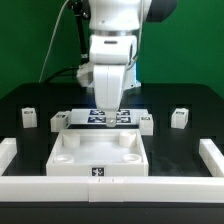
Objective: Assemble one leg
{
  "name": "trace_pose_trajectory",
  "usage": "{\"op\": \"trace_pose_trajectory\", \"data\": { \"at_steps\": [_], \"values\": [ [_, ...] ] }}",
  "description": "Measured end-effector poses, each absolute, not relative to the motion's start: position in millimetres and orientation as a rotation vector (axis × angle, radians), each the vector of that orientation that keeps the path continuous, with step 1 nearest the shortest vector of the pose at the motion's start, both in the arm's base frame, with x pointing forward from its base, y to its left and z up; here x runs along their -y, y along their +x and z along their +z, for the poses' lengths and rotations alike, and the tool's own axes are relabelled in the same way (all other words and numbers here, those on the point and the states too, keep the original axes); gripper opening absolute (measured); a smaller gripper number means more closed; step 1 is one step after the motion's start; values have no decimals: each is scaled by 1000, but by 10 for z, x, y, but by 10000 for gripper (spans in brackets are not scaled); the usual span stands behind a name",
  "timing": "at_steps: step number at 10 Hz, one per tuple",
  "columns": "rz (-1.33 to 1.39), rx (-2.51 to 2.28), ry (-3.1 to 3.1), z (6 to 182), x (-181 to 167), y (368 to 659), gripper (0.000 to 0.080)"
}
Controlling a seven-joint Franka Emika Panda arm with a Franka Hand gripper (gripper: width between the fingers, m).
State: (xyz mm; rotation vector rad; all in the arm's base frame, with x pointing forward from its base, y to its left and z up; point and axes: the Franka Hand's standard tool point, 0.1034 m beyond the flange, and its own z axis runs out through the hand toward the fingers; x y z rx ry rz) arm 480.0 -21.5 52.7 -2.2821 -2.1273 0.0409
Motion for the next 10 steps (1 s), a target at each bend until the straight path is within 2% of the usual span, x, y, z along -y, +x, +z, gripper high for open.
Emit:
{"op": "trace_pose_trajectory", "data": {
  "at_steps": [6,8,10],
  "values": [
    [54,2185,-2176,124,367,4632,650],
    [58,2166,-2189,102,366,4614,650],
    [59,2165,-2190,102,371,4613,391]
  ]
}}
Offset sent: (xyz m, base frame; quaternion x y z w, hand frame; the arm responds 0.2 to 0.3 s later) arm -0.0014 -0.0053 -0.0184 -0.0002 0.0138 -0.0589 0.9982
